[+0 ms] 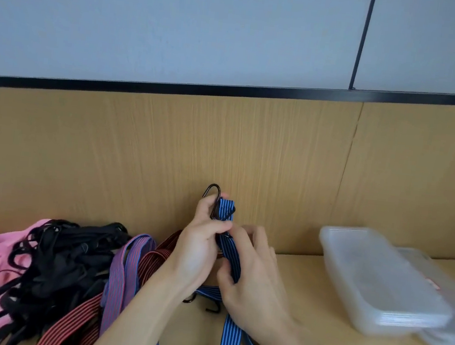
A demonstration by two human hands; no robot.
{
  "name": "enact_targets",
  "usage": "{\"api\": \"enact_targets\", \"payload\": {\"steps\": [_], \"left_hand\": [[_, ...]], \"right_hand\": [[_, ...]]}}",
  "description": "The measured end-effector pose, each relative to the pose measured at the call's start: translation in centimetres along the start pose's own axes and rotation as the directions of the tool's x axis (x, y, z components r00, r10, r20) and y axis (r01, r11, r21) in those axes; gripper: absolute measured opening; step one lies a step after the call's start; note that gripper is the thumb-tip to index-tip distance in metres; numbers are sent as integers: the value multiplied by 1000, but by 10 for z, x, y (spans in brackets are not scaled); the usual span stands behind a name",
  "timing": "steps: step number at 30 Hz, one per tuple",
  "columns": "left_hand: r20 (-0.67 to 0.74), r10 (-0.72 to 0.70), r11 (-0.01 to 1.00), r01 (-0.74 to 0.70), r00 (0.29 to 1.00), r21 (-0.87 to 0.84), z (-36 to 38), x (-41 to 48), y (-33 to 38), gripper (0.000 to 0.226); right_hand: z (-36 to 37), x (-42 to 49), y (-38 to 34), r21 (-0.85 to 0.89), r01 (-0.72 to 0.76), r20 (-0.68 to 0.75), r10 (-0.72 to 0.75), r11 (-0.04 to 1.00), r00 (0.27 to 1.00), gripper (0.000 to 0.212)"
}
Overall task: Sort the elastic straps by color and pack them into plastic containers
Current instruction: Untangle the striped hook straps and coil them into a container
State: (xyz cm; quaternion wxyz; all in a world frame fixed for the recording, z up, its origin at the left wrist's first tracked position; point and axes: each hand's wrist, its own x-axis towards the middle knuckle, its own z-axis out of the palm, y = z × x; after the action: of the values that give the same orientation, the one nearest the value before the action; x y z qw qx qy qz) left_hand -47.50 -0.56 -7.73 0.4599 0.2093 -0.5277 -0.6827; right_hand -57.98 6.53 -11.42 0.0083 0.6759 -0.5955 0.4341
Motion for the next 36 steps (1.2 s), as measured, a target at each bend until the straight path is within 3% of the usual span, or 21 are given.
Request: {"api": "enact_targets", "payload": {"steps": [7,12,17,21,24,26,27,29,31,36], "left_hand": [[-26,91,926,-75,996,370,-3,-1,-7,30],[-92,118,931,-78,989,355,-10,3,-5,26],[-169,198,899,-111,966,423,-14,2,-1,29],[-195,333,798,-165,923,580,-8,0,-4,18],[-216,424,726,-188,880,661,-6,0,-6,12],[-230,447,711,-188,864,678,-4,-1,-7,13],[-234,450,708,-185,862,681,-3,-1,-7,15],[-212,406,722,-170,889,671,-4,-1,-7,16],[-110,301,754,-166,947,635,-5,0,-8,12],[37,87,878,-94,996,470,-6,-1,-9,22]], "right_hand": [[-14,5,11,223,-62,-98,86,973,992,64],[-19,10,13,413,-249,-35,288,876,957,50],[-28,16,14,706,-387,122,437,593,891,21],[-33,16,13,848,-421,260,440,322,859,20],[-33,16,14,874,-437,325,413,211,851,21],[-32,16,12,868,-435,316,411,239,855,20],[-30,14,11,840,-424,270,416,338,868,18],[-23,11,8,662,-352,93,394,662,914,17],[-17,7,8,462,-275,-13,317,843,948,19],[-16,9,16,412,-280,-54,330,867,943,21]]}}
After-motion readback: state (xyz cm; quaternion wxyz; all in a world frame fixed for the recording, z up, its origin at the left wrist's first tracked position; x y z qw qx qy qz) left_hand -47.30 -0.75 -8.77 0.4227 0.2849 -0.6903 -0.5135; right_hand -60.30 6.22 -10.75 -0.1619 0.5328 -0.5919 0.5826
